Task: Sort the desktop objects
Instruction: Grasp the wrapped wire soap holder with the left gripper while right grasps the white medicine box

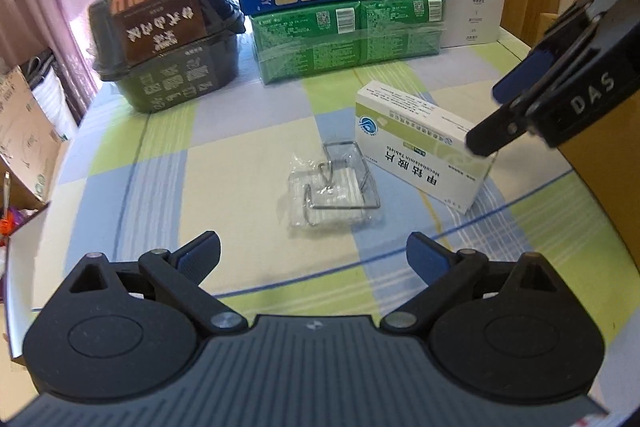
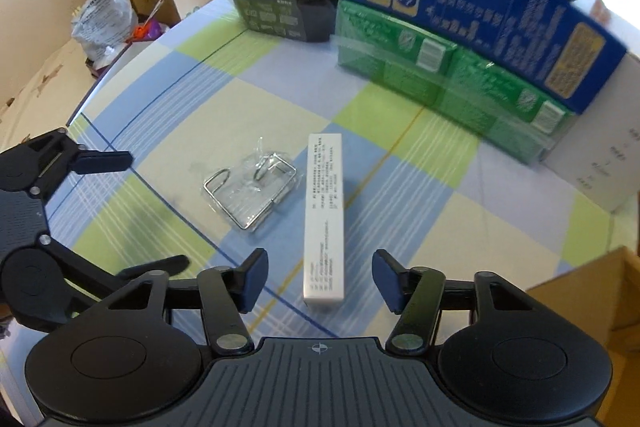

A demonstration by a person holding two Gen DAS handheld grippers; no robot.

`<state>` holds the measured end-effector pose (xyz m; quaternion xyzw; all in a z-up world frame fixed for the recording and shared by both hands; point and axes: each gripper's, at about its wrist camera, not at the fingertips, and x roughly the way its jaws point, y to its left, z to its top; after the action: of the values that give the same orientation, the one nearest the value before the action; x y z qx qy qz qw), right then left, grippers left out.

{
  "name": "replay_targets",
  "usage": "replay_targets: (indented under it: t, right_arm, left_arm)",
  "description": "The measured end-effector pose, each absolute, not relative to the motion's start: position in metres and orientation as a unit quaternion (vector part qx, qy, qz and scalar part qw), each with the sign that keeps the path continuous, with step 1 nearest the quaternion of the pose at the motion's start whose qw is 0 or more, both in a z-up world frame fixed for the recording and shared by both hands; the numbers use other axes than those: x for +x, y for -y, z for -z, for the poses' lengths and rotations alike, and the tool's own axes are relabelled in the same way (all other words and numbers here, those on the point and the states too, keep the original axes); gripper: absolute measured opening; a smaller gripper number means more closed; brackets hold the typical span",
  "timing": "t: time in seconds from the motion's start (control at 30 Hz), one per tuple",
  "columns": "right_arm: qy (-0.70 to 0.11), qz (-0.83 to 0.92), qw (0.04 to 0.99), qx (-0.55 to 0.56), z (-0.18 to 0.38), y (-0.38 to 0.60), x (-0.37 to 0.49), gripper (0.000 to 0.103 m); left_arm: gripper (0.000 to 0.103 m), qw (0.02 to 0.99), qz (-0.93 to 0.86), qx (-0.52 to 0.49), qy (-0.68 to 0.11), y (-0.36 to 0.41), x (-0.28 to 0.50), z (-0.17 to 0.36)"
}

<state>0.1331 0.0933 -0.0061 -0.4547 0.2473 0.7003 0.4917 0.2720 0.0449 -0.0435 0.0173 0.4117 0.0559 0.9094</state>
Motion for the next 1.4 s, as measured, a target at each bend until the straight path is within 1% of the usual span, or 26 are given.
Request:
replay_targets:
  t: [0.1,0.17,0.3,0.33,0.37,0.5,0.57,0.7,0.77,0.9,0.97,1.03,1.27,1.4]
  right_arm:
    - [-0.252,-0.699,0.489,-0.457,0.015,-0.103,0.131,0.047]
    - [-0.256,-0.695,0.49,-0.459,0.02,-0.11,0.131,0.04]
    - [-0.267,-0.689,0.49,-0.463,0.031,-0.119,0.134,0.031]
    - [-0.268,-0.688,0.49,-0.464,0.033,-0.12,0.135,0.025]
    - [-0.269,-0.688,0.491,-0.462,0.033,-0.121,0.137,0.022]
    - [-0.263,-0.684,0.5,-0.461,0.032,-0.118,0.141,0.021]
    - [-0.263,-0.683,0.502,-0.461,0.032,-0.117,0.142,0.021]
    - [-0.267,-0.682,0.506,-0.456,0.031,-0.115,0.146,0.021]
    - [-0.269,-0.682,0.507,-0.453,0.032,-0.115,0.148,0.021]
    - [-0.271,-0.681,0.511,-0.45,0.032,-0.112,0.149,0.021]
    - [-0.272,-0.679,0.512,-0.451,0.032,-0.11,0.148,0.021]
    - [-0.275,-0.677,0.512,-0.452,0.031,-0.105,0.148,0.021]
    - [-0.286,-0.674,0.513,-0.449,0.022,-0.072,0.144,0.021]
    - [-0.287,-0.669,0.504,-0.465,0.024,-0.038,0.132,0.021]
  left_arm:
    - [0.094,0.908,-0.055,0.021,-0.414,-0.045,0.281,0.052]
    - [0.093,0.91,-0.054,0.023,-0.411,-0.046,0.285,0.058]
    - [0.093,0.914,-0.053,0.009,-0.403,-0.049,0.291,0.068]
    - [0.091,0.914,-0.053,0.007,-0.402,-0.049,0.293,0.07]
    - [0.089,0.915,-0.053,0.007,-0.401,-0.049,0.295,0.072]
    - [0.086,0.917,-0.053,0.0,-0.396,-0.047,0.302,0.079]
    - [0.083,0.917,-0.054,-0.011,-0.395,-0.046,0.306,0.082]
    - [0.079,0.916,-0.066,-0.015,-0.394,-0.042,0.316,0.085]
    - [0.074,0.915,-0.076,-0.014,-0.397,-0.041,0.32,0.087]
    - [0.066,0.911,-0.087,-0.012,-0.404,-0.041,0.325,0.091]
    - [0.054,0.909,-0.083,-0.01,-0.409,-0.04,0.325,0.092]
    - [0.051,0.907,-0.081,-0.001,-0.412,-0.037,0.321,0.09]
    - [0.05,0.901,-0.054,-0.001,-0.431,-0.03,0.286,0.082]
    - [0.049,0.895,-0.038,-0.003,-0.445,-0.019,0.256,0.077]
